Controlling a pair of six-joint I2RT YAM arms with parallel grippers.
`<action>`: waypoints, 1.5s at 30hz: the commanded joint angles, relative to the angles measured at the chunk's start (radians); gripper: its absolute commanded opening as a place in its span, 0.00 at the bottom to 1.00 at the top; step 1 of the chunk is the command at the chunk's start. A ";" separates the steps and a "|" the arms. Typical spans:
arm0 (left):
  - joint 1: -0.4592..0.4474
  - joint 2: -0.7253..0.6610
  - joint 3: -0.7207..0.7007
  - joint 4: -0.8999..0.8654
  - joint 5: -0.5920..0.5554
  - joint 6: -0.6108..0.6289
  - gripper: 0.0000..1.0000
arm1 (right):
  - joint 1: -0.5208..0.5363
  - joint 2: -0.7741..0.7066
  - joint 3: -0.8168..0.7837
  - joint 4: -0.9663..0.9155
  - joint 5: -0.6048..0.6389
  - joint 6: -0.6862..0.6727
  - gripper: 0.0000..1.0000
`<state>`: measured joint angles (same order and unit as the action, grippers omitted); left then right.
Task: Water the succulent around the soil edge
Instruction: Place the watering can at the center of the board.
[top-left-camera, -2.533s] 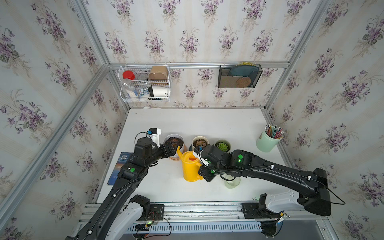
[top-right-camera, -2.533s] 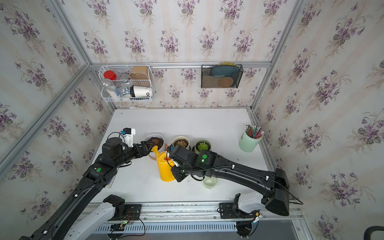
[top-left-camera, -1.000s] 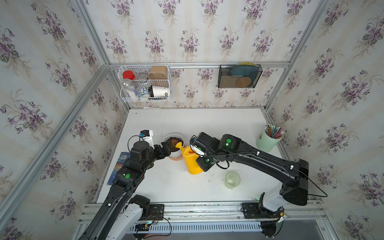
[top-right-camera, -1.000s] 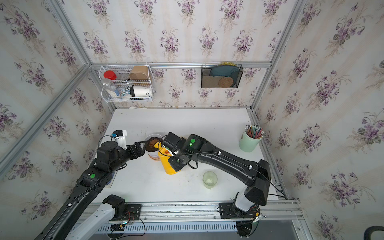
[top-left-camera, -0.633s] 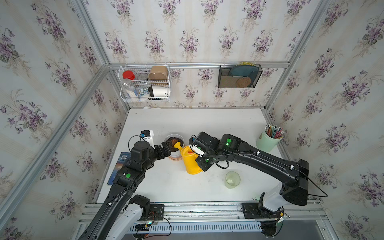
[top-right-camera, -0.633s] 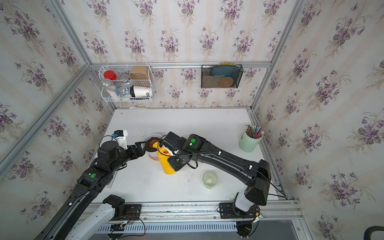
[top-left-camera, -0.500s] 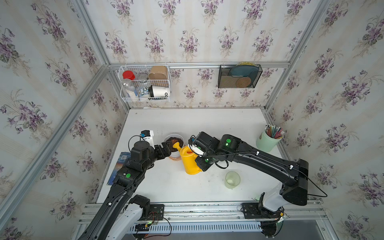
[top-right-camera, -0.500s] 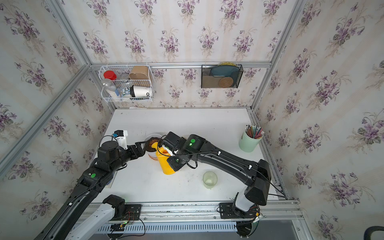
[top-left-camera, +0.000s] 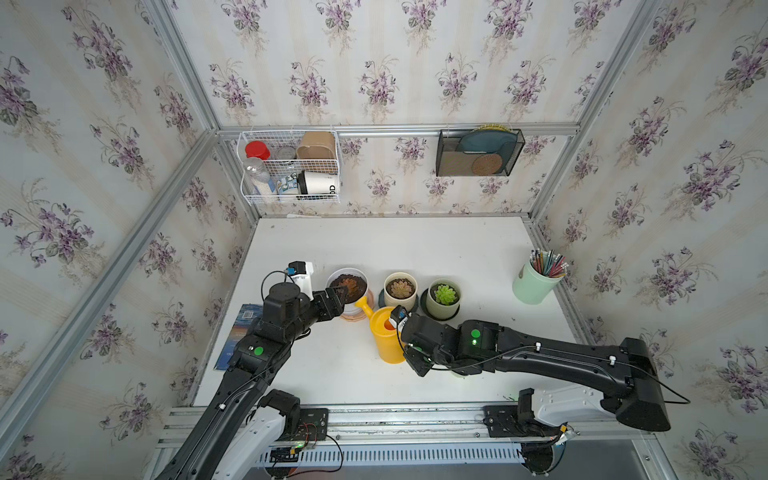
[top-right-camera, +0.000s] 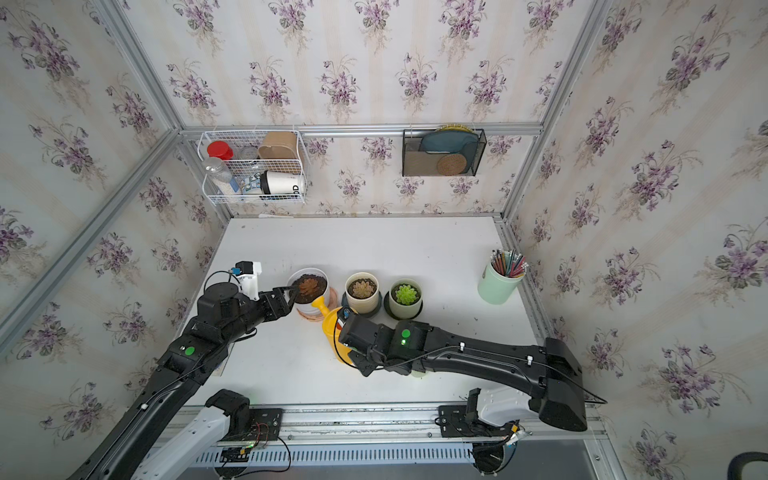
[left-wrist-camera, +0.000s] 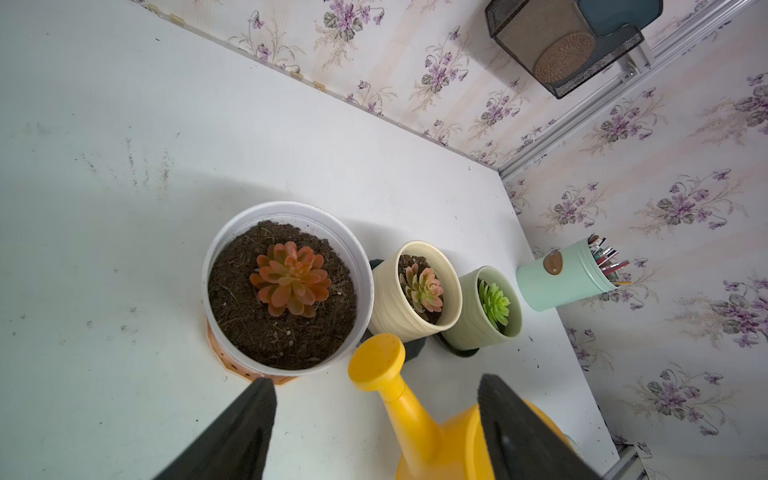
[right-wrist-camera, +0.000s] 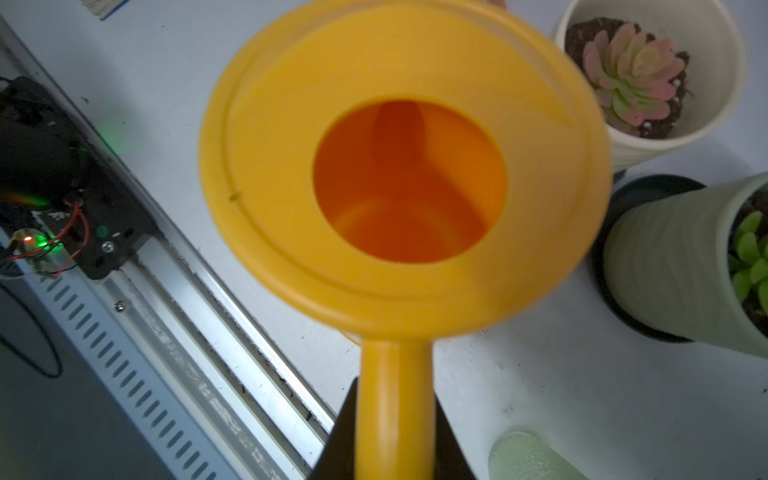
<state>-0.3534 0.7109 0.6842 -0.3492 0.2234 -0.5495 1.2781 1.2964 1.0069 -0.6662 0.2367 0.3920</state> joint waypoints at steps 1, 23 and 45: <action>-0.002 -0.005 -0.018 0.056 0.077 0.000 0.82 | 0.010 -0.053 -0.111 0.202 0.109 0.087 0.00; -0.120 -0.117 -0.174 -0.052 0.129 -0.048 0.76 | 0.135 0.014 -0.406 0.617 0.236 0.122 0.33; -0.261 -0.117 -0.203 -0.138 0.062 -0.105 0.44 | 0.242 -0.291 -0.505 0.339 0.395 0.322 0.34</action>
<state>-0.6071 0.6006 0.4721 -0.4599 0.3027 -0.6495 1.5185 1.0111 0.5117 -0.2527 0.5896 0.6445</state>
